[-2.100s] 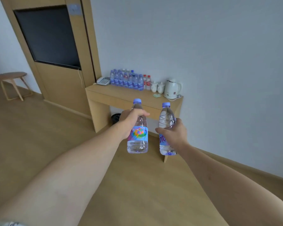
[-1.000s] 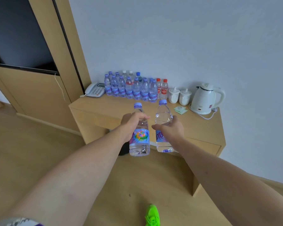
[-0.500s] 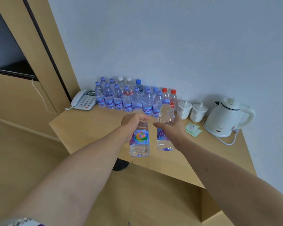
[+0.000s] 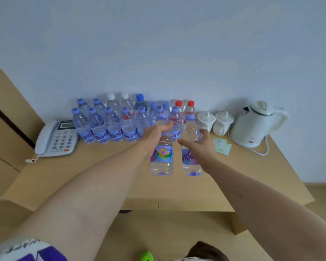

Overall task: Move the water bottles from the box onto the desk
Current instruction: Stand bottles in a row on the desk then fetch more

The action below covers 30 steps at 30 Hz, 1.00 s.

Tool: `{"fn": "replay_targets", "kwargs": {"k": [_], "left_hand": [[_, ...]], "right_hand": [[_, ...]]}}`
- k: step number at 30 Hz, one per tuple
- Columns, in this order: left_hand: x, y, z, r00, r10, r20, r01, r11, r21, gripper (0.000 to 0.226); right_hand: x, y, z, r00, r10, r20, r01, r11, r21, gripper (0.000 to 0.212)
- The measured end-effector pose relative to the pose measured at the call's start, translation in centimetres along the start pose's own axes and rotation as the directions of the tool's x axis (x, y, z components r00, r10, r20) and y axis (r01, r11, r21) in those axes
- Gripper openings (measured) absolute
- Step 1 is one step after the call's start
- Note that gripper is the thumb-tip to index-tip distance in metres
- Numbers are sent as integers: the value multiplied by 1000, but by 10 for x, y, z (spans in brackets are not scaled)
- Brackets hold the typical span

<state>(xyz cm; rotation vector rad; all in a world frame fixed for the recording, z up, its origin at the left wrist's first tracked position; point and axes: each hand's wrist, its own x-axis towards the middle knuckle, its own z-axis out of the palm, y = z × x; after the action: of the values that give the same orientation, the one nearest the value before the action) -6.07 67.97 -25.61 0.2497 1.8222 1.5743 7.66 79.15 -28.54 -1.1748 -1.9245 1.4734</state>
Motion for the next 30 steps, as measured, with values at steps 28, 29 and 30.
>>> {"fn": "replay_targets", "kwargs": {"k": [28, 29, 30], "left_hand": [[123, -10, 40, 943, -230, 242, 49, 812, 582, 31], [124, -9, 40, 943, -231, 238, 49, 807, 589, 32], [125, -8, 41, 944, -233, 233, 52, 804, 593, 33]], "right_hand": [[166, 3, 12, 994, 4, 112, 32, 947, -320, 40], [169, 3, 15, 994, 2, 106, 32, 949, -315, 34], [171, 2, 17, 995, 2, 100, 28, 952, -306, 29]]}}
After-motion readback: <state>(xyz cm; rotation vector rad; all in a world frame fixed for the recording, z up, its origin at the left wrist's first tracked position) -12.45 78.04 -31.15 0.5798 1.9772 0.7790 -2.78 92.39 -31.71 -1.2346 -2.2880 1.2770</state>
